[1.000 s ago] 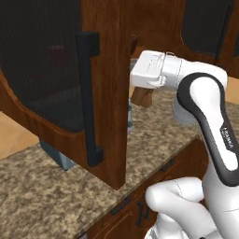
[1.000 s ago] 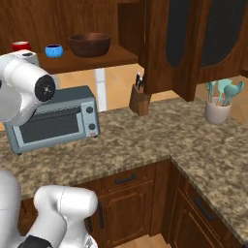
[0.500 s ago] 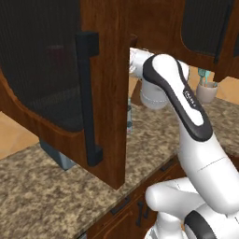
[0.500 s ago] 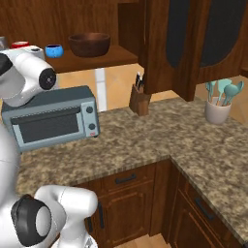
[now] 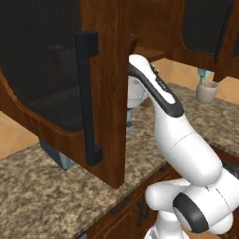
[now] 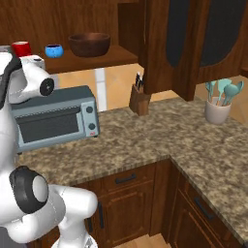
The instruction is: Gather all objects into one cabinet and sort the glasses and bowls to opposite sides.
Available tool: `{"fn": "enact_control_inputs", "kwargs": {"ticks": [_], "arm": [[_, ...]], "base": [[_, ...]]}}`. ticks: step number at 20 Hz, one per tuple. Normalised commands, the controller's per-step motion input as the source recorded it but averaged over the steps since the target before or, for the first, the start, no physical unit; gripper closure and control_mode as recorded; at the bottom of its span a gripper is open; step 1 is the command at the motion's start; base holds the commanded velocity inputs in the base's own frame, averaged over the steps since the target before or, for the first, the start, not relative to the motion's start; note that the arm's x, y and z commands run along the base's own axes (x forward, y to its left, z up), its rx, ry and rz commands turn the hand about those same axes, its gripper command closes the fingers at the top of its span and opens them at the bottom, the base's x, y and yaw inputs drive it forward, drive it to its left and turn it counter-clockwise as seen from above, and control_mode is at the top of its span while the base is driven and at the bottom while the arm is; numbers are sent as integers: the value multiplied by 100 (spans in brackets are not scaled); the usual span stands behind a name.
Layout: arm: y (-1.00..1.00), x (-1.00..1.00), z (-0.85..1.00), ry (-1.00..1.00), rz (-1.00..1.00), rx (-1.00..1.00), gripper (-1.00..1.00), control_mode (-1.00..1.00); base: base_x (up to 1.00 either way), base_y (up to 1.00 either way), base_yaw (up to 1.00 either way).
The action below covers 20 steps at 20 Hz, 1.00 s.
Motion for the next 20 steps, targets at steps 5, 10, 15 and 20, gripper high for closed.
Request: {"fn": "enact_control_inputs", "kwargs": {"ticks": [5, 10, 15, 20], "arm": [[42, 68, -36, 0, 0, 2, 100, -100], [53, 70, -9, 1, -4, 0, 100, -100], [44, 63, 0, 4, -9, 0, 100, -100], [24, 18, 6, 5, -5, 0, -100, -100]], "base": [[0, 0, 0], [0, 0, 0], [0, 0, 0], [0, 0, 0]]}}
